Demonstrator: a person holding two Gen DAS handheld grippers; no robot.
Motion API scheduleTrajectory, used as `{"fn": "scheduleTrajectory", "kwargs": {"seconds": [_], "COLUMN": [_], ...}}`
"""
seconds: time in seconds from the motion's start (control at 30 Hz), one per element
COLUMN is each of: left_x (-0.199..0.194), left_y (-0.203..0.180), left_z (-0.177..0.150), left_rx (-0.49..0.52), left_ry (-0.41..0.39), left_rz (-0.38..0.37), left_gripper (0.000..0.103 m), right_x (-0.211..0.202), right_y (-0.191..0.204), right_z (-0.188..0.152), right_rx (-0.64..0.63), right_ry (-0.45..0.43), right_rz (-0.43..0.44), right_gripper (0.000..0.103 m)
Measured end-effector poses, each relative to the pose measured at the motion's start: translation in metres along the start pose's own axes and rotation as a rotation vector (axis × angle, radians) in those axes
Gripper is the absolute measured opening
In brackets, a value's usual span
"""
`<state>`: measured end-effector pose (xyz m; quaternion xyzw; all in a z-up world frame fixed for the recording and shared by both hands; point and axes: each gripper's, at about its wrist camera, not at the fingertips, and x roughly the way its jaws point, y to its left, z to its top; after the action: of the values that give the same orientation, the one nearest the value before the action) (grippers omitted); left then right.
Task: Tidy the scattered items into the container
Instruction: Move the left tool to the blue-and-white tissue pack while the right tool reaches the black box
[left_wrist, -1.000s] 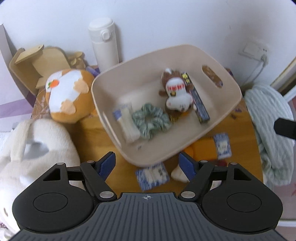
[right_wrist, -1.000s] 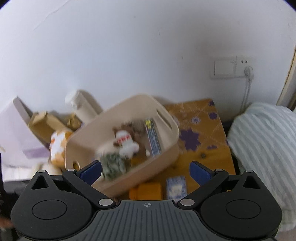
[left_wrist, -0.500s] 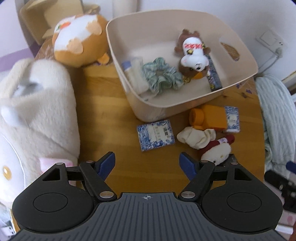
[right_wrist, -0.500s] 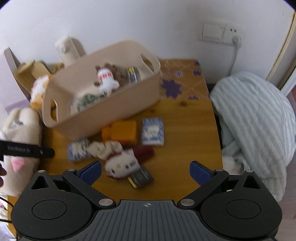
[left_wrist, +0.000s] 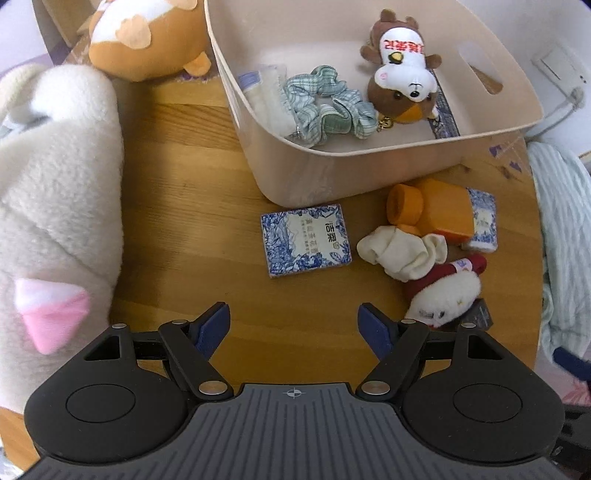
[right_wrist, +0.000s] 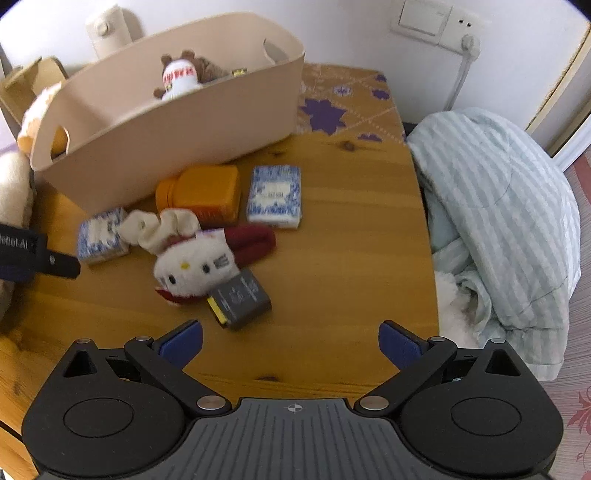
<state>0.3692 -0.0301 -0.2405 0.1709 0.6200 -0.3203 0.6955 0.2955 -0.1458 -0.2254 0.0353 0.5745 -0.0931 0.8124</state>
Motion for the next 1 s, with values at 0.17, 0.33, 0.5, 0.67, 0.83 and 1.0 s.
{"fn": "scheduleTrajectory", "kwargs": {"seconds": [0.17,0.33,0.5,0.67,0.83,1.0], "left_x": [0.012,0.024,0.036,0.049,0.058,0.06], "left_y": [-0.003,-0.006,-0.009,-0.011,-0.011,-0.014], "left_z": [0.009,0.017,0.022,0.026,0.03,0.036], "left_rx": [-0.022,-0.048,-0.068,-0.073,-0.068,-0.049], "left_ry": [0.004,0.012,0.021,0.035,0.026,0.003], "left_rz": [-0.003,-0.007,-0.019,0.01,0.049,0.075], "left_gripper": [0.078,0.078,0.078,0.078,0.078,0.079], "right_x": [0.014,0.027,0.039,0.052,0.058,0.064], "right_y": [0.003,0.006,0.008,0.011,0.011,0.012], "right_z": [0.001,0.005,0.009,0.011,0.016,0.02], "right_rx": [0.008,0.04,0.053,0.053,0.093,0.124], "right_ry": [0.009,0.015,0.035,0.065,0.067,0.075], "right_rz": [-0.018,-0.045,-0.045,-0.043,-0.039,-0.061], "right_gripper": [0.103,0.103,0.103,0.103,0.103,0.103]}}
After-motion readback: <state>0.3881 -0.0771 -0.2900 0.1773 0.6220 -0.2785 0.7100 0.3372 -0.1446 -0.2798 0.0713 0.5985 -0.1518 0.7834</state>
